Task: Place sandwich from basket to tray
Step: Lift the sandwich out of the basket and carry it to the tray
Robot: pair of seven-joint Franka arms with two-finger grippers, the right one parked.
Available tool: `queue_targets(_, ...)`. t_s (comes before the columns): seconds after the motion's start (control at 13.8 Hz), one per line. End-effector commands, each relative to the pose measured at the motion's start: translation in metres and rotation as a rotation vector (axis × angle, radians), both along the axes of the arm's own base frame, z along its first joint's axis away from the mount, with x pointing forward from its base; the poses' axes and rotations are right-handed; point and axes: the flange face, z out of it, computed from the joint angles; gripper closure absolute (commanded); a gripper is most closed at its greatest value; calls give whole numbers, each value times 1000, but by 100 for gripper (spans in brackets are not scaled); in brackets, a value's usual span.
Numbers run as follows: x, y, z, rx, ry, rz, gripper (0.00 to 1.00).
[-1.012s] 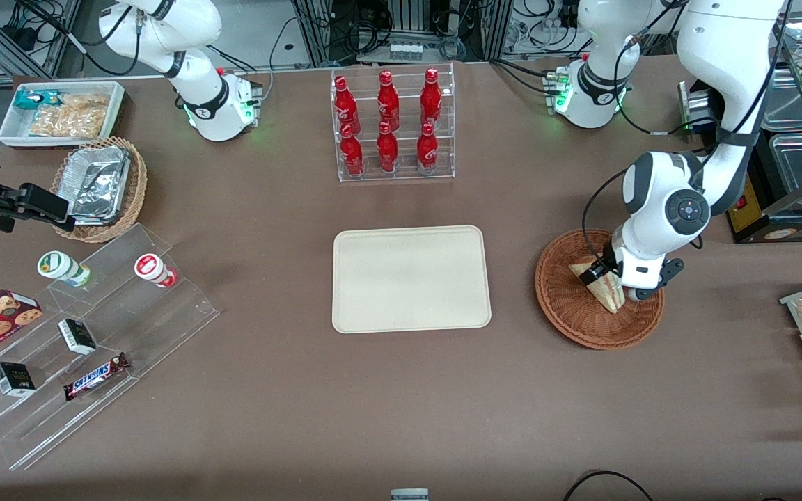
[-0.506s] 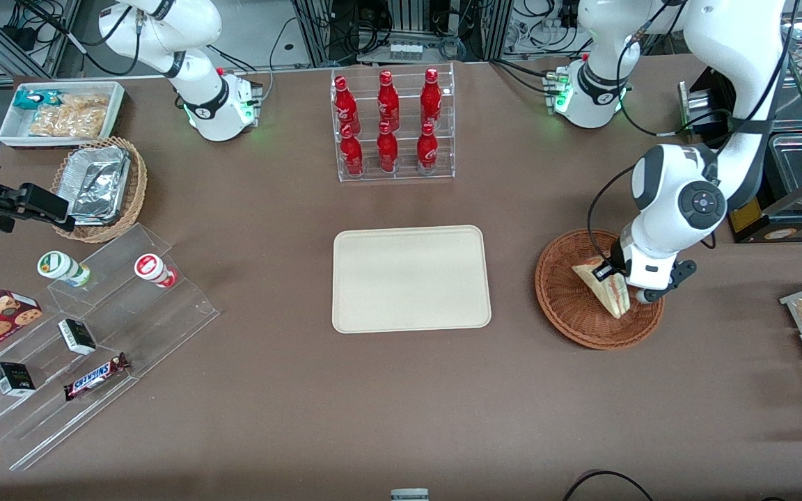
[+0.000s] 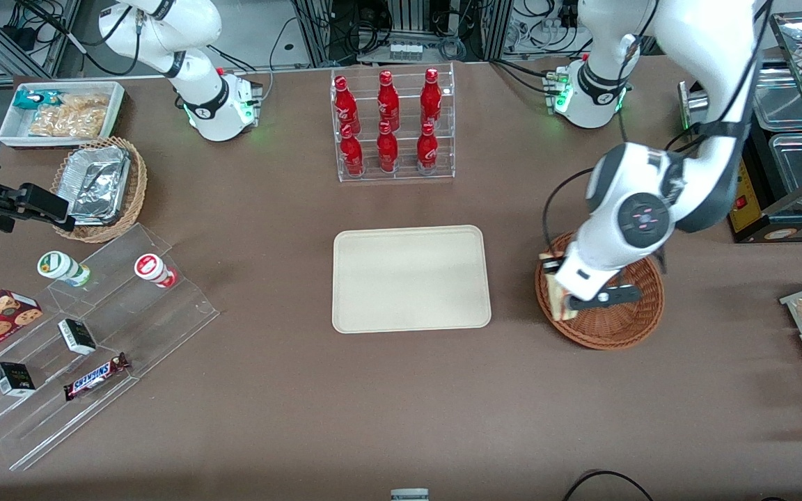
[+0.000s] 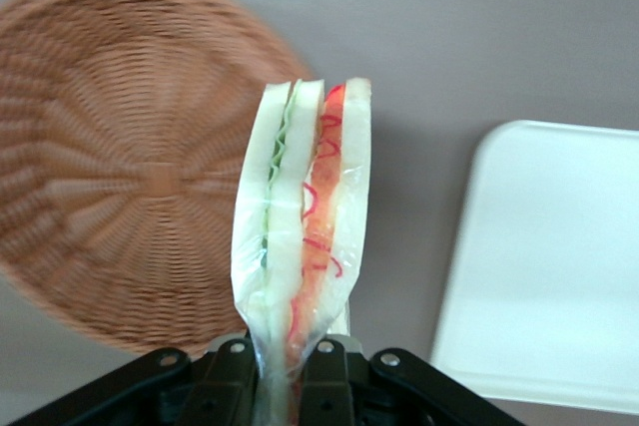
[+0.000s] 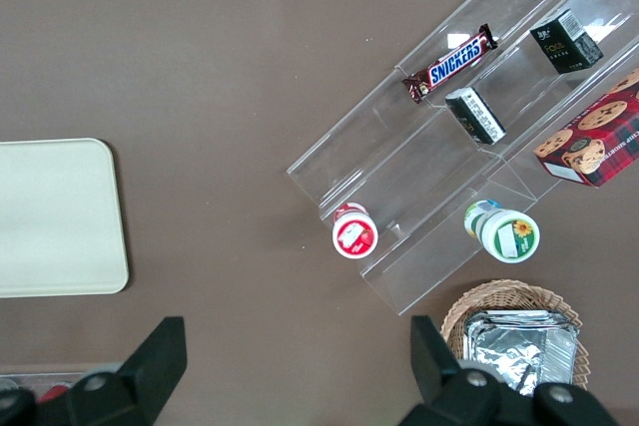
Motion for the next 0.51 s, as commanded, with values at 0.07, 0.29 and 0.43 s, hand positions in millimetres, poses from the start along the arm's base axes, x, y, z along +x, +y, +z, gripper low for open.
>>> queue_targets(0.07,1,-89,-33,24,24,10,95)
queue_targets(0.29,-17,-159,-44,4,24,28,95)
queue_targets(0.43,-36,-201,-58,5,33,39,95)
